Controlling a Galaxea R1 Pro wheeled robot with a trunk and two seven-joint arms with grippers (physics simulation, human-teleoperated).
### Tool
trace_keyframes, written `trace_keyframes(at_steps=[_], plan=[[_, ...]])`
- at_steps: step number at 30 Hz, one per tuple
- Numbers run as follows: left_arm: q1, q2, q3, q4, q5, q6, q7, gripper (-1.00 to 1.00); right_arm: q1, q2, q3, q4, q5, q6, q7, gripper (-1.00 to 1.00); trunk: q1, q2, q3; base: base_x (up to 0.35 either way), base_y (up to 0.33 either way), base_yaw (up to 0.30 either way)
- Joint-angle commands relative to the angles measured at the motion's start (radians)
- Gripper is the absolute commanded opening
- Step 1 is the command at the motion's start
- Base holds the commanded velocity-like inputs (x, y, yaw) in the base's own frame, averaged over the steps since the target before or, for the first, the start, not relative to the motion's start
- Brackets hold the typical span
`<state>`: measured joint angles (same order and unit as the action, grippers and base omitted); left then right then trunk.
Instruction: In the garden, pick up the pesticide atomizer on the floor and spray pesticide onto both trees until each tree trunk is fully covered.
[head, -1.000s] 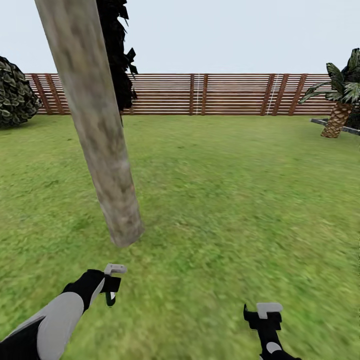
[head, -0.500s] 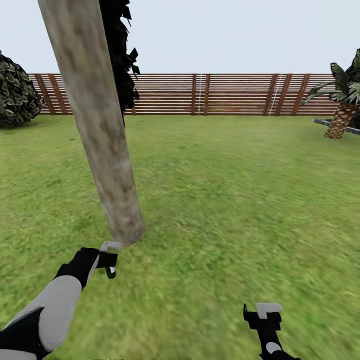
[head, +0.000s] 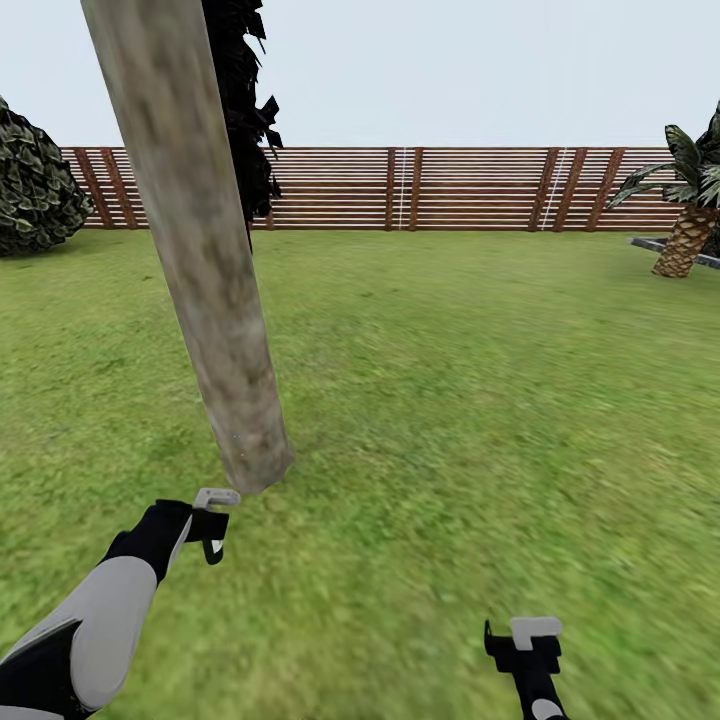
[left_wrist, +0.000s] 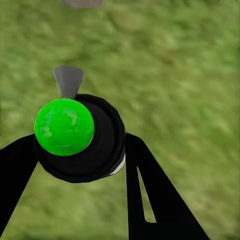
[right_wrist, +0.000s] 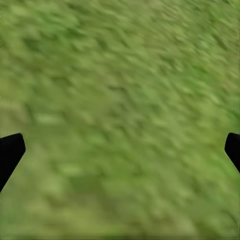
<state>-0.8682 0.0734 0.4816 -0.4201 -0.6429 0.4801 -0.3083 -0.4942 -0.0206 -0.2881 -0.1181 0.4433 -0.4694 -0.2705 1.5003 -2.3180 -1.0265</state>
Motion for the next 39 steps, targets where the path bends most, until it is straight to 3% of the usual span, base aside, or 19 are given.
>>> trace_keyframes(at_steps=[1, 9, 14, 18, 22, 28, 30, 34, 37, 39], plan=[[0.0, 0.0, 0.0, 0.0, 0.0, 0.0, 0.0, -1.0, 0.0, 0.0, 0.0, 0.0, 0.0, 0.0, 0.0, 1.0, 0.0, 0.0, 0.0, 0.0, 0.0, 0.0], [-0.005, 0.001, 0.0, -0.004, 0.0, -0.001, 0.004, -1.0, 0.007, 0.002, 0.0, 0.001, -0.001, 0.0, -0.001, 1.0, 0.0, 0.0, 0.0, 0.062, -0.021, 0.0], [0.001, 0.001, -0.003, -0.088, 0.0, 0.0, 0.002, -1.0, 0.013, 0.002, 0.0, 0.0, -0.002, 0.0, -0.001, 1.0, 0.0, 0.0, 0.0, 0.073, -0.015, 0.065], [0.001, -0.01, -0.003, -0.104, 0.002, 0.001, 0.0, -1.0, 0.014, 0.002, 0.0, 0.0, -0.002, 0.0, -0.001, 1.0, 0.0, 0.0, 0.0, 0.004, -0.001, 0.255], [-0.012, -0.031, 0.001, -0.107, 0.008, 0.067, -0.005, -1.0, 0.014, 0.002, -0.001, 0.0, -0.001, 0.0, -0.001, 1.0, 0.0, 0.0, 0.0, 0.0, 0.0, 0.081], [-0.034, 0.017, 0.0, -0.109, 0.01, 0.099, -0.022, -1.0, 0.014, 0.001, -0.001, 0.0, -0.001, 0.0, -0.001, 1.0, 0.0, 0.0, 0.0, 0.0, 0.0, 0.004], [-0.043, 0.001, -0.014, -0.109, 0.007, 0.101, -0.057, -1.0, 0.013, 0.002, -0.001, 0.0, -0.001, 0.0, -0.001, 1.0, 0.0, 0.0, 0.0, 0.0, 0.0, 0.0], [-0.067, -0.048, -0.085, -0.11, 0.009, 0.147, -0.077, -1.0, 0.014, 0.001, -0.001, 0.0, 0.0, 0.0, -0.001, 1.0, 0.0, 0.0, 0.0, 0.0, 0.0, 0.0], [-0.096, -0.032, -0.091, -0.112, 0.012, 0.163, -0.081, -1.0, 0.014, 0.001, -0.002, 0.0, 0.0, 0.0, -0.001, 1.0, 0.0, 0.0, 0.0, 0.0, 0.0, 0.0], [-0.112, 0.006, -0.089, -0.119, 0.013, 0.167, -0.081, -1.0, 0.014, 0.001, -0.001, 0.0, 0.0, 0.0, -0.001, 1.0, 0.0, 0.0, 0.0, 0.0, 0.0, 0.0]])
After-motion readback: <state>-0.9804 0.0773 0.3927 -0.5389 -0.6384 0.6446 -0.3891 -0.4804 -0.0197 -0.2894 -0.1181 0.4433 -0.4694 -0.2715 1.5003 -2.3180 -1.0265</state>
